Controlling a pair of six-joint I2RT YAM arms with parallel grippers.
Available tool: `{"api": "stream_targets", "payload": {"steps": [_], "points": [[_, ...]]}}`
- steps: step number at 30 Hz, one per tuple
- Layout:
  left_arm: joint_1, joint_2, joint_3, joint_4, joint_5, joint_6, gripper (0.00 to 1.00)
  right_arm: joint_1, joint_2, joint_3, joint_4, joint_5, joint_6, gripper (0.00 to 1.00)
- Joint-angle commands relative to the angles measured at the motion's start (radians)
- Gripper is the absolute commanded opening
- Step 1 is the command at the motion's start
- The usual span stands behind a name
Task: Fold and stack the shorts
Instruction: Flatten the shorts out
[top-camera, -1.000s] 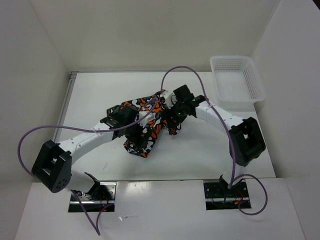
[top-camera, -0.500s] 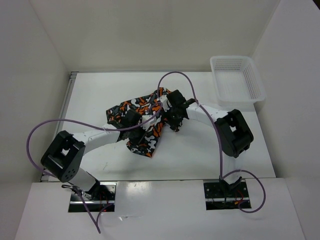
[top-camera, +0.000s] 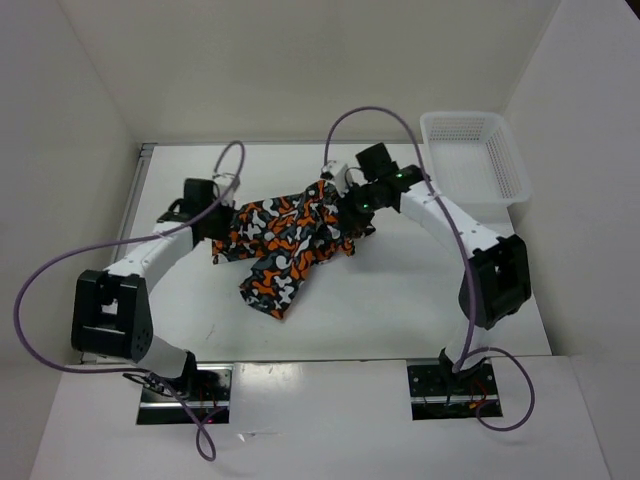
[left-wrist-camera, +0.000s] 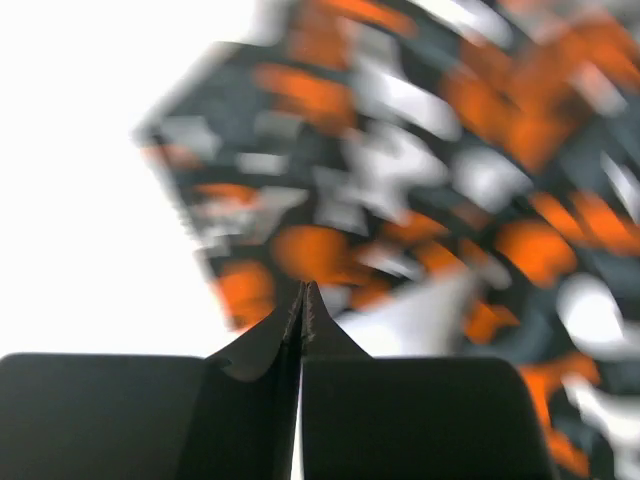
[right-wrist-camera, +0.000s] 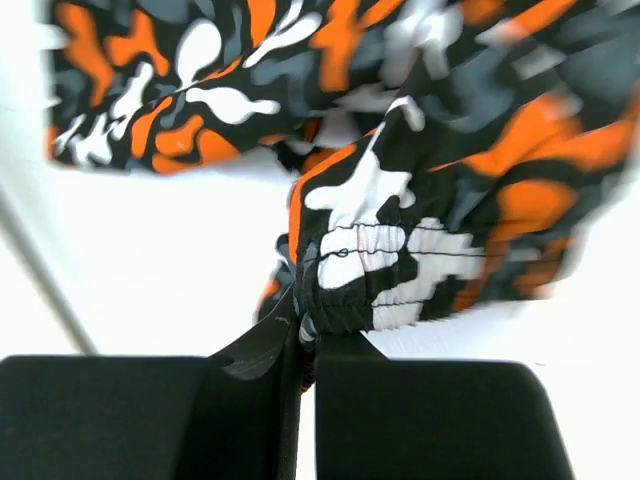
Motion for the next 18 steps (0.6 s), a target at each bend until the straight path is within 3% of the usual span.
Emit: {"api": "stream_targets", "payload": {"steps": [1, 3, 5, 6, 9, 11, 15, 18], "points": [[0.102, -0.044, 0.063, -0.025, 0.006, 0.004, 0.0, -0.1, -0.095, 0.102, -0.185, -0.261, -0.037, 0.0], [0.086, -0.057, 0.121, -0.157, 0.171, 0.004, 0.0, -0.143, -0.118, 0.102, -0.157, -0.342, 0.047, 0.0], [0.038, -0.058, 0.133, -0.292, 0.267, 0.004, 0.57, -0.221, -0.118, 0.102, -0.126, -0.401, 0.11, 0.0], [-0.036, -0.058, 0.121, -0.309, 0.284, 0.004, 0.69, -0.253, -0.118, 0.102, -0.112, -0.454, 0.167, 0.0], [-0.181, -0.085, 0.069, -0.332, 0.238, 0.004, 0.93, -0.396, -0.128, 0.082, -0.035, -0.479, 0.251, 0.0], [-0.26, -0.129, 0.058, -0.344, 0.229, 0.004, 1.0, -0.459, -0.128, 0.044, -0.011, -0.479, 0.285, 0.0], [-0.496, -0.169, 0.093, -0.315, 0.134, 0.004, 1.0, -0.459, -0.128, -0.036, 0.063, -0.488, 0.363, 0.0], [-0.572, -0.111, 0.069, -0.234, 0.021, 0.004, 1.0, -0.459, -0.128, -0.045, 0.109, -0.507, 0.407, 0.0]]}}
